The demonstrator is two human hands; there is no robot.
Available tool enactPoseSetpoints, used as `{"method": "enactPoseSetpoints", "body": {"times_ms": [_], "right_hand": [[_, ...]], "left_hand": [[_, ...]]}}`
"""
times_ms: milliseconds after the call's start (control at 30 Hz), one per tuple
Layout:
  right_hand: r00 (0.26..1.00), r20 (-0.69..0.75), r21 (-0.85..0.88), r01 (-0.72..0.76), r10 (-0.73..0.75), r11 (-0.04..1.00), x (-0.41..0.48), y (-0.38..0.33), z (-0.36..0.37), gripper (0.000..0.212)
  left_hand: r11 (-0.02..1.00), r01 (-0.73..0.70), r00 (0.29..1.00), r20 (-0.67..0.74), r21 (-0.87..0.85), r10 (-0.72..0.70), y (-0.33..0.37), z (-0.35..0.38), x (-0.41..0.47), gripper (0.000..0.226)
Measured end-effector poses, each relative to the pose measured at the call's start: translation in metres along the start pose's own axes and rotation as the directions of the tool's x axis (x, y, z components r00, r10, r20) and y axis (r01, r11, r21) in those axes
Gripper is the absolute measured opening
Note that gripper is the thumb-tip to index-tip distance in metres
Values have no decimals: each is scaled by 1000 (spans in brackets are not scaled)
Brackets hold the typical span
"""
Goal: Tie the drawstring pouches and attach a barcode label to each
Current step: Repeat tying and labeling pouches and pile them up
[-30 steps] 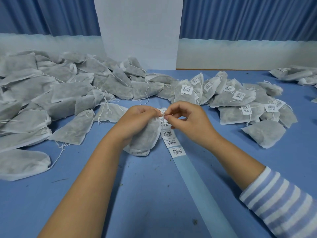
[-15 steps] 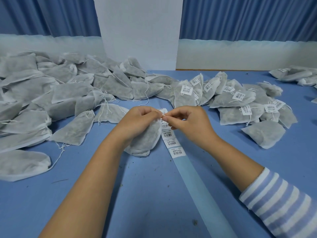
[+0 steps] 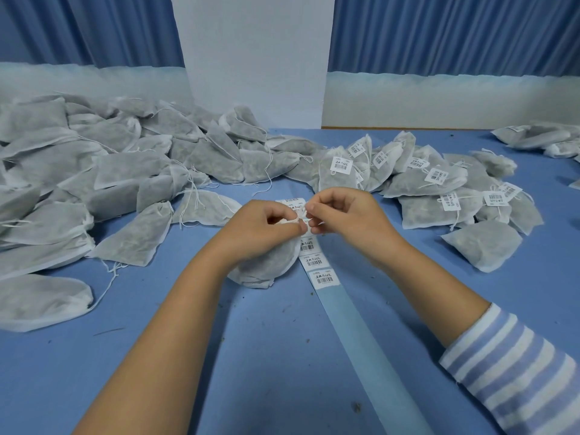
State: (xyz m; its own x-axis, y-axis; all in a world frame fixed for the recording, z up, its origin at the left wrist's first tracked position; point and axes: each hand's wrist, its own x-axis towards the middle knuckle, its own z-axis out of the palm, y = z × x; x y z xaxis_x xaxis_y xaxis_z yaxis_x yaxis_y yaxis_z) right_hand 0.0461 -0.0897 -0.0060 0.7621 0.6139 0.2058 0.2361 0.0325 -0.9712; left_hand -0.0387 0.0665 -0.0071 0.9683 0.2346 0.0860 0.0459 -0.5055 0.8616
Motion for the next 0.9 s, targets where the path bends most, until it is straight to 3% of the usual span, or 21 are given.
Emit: {"method": "enactPoseSetpoints", "body": {"times_ms": [500,900], "right_hand": [[996,-49,119,-65,71,991,3,-4,-1,10],[995,-77,-37,60,-62,998,2,4,0,12]], "left_hand": [[1000,5,1000,2,-21,-5,4,2,-1,28],[1000,-20,997,71,-7,21,5,7,-1,20]]}}
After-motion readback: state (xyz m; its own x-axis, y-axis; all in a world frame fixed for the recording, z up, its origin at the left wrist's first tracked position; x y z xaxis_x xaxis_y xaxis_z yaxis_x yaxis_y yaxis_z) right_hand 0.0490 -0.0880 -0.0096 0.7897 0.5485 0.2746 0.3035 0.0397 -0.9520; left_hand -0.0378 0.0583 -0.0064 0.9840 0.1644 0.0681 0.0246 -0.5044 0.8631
